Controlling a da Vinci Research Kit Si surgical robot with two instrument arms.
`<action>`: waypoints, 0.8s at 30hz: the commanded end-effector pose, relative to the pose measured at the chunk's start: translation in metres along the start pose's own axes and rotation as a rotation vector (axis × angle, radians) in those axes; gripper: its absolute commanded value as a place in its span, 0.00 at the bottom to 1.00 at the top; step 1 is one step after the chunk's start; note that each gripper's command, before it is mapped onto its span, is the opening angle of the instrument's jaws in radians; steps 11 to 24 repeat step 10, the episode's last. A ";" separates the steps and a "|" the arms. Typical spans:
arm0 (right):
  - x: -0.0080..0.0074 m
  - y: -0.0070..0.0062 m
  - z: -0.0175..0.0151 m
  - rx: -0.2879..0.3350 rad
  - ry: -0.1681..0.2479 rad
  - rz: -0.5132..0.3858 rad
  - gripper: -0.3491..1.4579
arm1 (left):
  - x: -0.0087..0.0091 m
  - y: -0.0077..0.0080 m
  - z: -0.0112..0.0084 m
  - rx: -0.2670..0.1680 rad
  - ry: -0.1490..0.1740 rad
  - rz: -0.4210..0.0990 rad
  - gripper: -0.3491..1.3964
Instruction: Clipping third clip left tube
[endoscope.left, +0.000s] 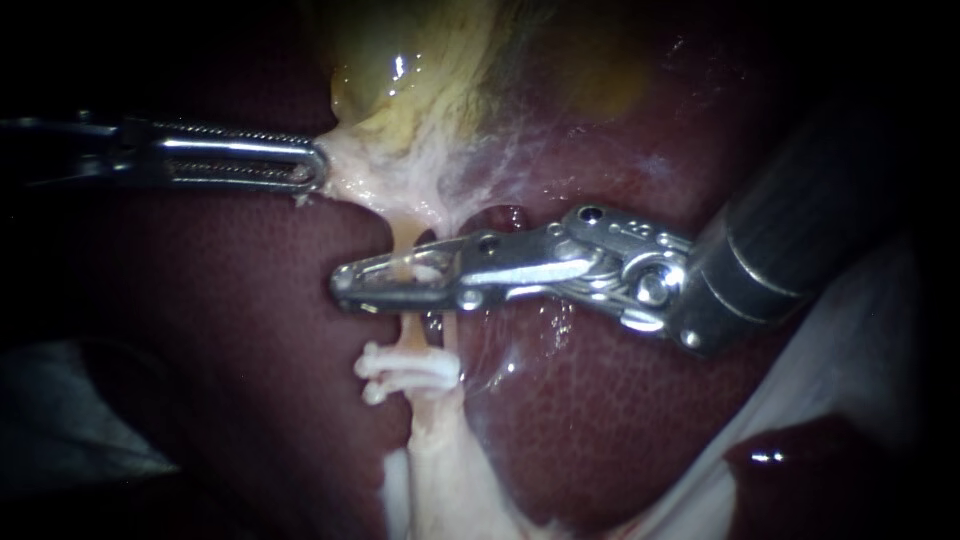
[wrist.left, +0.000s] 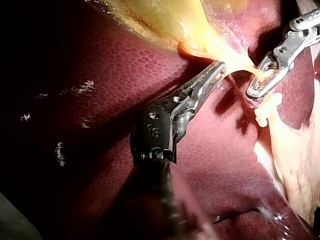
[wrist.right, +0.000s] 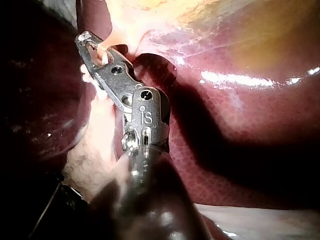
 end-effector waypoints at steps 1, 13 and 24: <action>-0.0001 0.0001 0.0000 -0.001 0.000 0.004 0.00 | 0.0000 0.0000 0.0000 0.000 0.000 0.000 0.00; -0.0001 0.0004 -0.0003 -0.003 0.000 0.004 0.00 | 0.0000 0.0000 0.0000 0.000 0.000 0.000 0.00; -0.0001 0.0004 -0.0003 -0.003 0.000 0.004 0.00 | 0.0000 0.0000 0.0000 0.000 0.000 0.000 0.00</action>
